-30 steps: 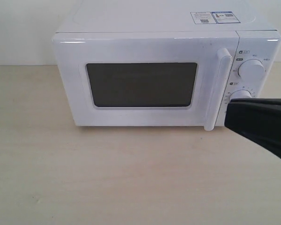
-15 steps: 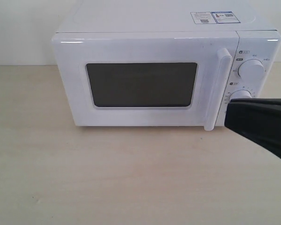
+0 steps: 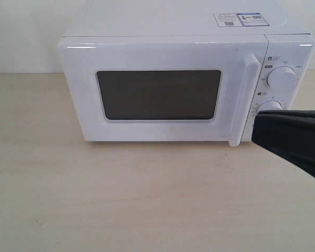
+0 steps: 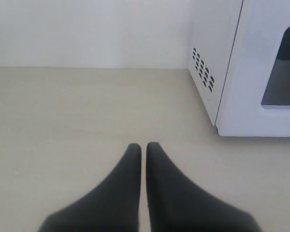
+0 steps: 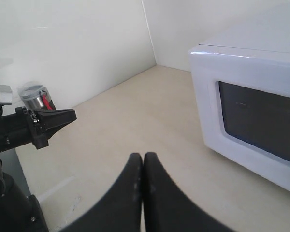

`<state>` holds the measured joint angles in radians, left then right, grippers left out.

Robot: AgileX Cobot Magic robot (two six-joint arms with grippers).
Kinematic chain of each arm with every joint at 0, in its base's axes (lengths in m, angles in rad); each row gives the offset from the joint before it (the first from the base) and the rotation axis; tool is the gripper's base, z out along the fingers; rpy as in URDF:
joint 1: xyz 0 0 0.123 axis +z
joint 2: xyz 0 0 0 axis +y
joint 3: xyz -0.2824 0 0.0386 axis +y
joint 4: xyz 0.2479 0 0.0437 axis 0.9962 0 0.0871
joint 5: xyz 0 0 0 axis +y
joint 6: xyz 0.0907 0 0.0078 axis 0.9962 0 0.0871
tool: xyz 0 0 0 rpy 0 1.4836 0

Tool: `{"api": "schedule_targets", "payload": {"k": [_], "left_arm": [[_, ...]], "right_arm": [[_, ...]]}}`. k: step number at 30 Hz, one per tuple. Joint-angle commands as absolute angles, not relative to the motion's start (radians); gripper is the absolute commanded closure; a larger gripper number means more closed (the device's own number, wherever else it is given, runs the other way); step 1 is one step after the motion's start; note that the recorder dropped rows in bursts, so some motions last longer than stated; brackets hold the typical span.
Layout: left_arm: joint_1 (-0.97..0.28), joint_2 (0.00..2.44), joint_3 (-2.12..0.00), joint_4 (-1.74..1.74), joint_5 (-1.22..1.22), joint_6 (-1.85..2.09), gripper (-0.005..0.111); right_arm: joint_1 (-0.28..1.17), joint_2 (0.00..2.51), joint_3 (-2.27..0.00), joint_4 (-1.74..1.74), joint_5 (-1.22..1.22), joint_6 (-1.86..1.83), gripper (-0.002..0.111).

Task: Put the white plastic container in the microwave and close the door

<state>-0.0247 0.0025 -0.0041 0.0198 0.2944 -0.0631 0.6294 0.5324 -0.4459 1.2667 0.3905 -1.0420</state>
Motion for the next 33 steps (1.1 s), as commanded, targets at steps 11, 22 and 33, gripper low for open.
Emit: {"api": "schedule_targets", "payload": {"k": [11, 22, 33], "left_arm": [[-0.022, 0.0, 0.0, 0.023, 0.298, -0.06, 0.102], [-0.022, 0.0, 0.0, 0.023, 0.303, -0.06, 0.102], [-0.022, 0.0, 0.0, 0.023, 0.303, -0.06, 0.102]], "right_arm": [[0.627, 0.526, -0.44, 1.269, 0.388, -1.047, 0.108], [0.349, 0.313, -0.438, 1.237, 0.387, -1.081, 0.108], [0.01, 0.022, -0.198, 1.237, 0.25, -1.106, 0.108]]}}
